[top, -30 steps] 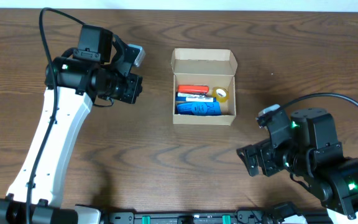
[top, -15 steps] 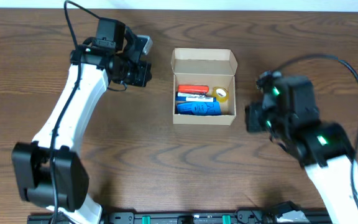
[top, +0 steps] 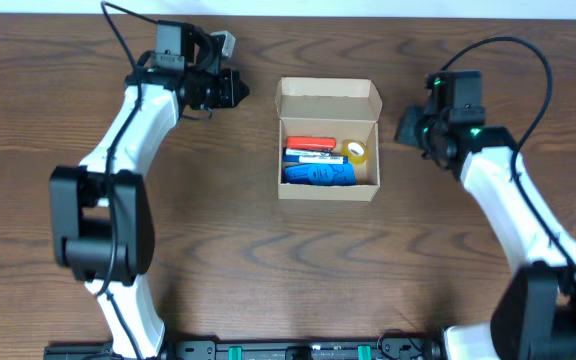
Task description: Pack container
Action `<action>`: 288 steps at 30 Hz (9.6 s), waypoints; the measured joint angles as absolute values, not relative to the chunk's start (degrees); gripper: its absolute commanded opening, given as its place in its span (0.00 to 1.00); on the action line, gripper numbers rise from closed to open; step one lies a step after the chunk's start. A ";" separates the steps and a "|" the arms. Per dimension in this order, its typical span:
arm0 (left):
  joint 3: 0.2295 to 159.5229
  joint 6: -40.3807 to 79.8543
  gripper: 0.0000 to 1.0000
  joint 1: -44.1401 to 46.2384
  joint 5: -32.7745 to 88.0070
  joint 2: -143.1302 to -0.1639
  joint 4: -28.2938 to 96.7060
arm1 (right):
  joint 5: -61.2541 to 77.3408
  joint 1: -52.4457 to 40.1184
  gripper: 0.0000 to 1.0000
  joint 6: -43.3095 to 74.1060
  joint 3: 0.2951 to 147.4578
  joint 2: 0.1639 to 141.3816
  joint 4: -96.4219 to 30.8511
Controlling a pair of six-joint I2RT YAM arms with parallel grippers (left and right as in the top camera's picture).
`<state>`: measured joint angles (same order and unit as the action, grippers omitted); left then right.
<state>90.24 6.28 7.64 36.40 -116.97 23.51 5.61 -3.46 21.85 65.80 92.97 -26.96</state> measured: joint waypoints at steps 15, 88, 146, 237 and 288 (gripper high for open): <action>103.35 15.79 0.06 7.66 45.95 -135.76 24.45 | 29.56 2.44 0.02 32.01 65.76 117.95 -0.32; 107.74 -21.32 0.06 12.56 40.36 -115.50 62.17 | 40.56 -1.80 0.02 6.24 74.46 97.32 -33.47; 82.50 -20.53 0.06 17.58 35.59 -106.52 56.03 | 27.03 -12.62 0.02 1.10 59.77 88.64 -41.21; 9.61 4.36 0.95 7.11 10.44 -3.66 26.87 | 19.44 -12.62 0.99 16.12 54.24 29.39 -65.54; 8.54 6.26 0.95 7.11 9.85 -0.69 26.59 | 8.29 -22.61 0.99 14.44 37.43 23.24 -47.18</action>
